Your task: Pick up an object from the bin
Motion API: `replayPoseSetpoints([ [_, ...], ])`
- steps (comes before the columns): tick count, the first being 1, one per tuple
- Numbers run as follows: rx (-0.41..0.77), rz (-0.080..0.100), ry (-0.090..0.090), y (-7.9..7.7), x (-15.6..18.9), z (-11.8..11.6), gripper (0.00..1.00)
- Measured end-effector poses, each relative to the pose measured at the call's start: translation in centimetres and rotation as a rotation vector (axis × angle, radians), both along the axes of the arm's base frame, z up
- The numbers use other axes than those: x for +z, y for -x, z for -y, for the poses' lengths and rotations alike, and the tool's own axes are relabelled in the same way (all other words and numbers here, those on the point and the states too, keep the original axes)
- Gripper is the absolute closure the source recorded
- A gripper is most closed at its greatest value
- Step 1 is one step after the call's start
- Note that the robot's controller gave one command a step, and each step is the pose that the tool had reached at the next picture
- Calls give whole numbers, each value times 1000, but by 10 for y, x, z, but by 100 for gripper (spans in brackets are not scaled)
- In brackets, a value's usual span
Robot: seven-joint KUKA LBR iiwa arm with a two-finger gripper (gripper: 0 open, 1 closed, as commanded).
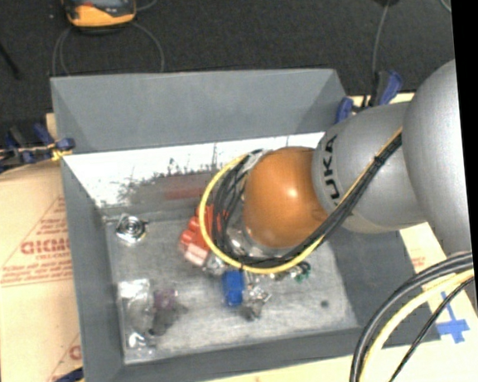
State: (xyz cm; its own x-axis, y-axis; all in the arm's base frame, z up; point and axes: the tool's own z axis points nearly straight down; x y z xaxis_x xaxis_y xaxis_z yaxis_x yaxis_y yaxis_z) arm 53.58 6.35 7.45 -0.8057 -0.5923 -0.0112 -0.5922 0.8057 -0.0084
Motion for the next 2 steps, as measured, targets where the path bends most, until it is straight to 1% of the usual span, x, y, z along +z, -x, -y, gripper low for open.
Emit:
replayPoseSetpoints([
  [1, -3, 1, -3, -1, 1, -1, 100],
  [2, 132, -3, 2, 9, 160, 37, 100],
])
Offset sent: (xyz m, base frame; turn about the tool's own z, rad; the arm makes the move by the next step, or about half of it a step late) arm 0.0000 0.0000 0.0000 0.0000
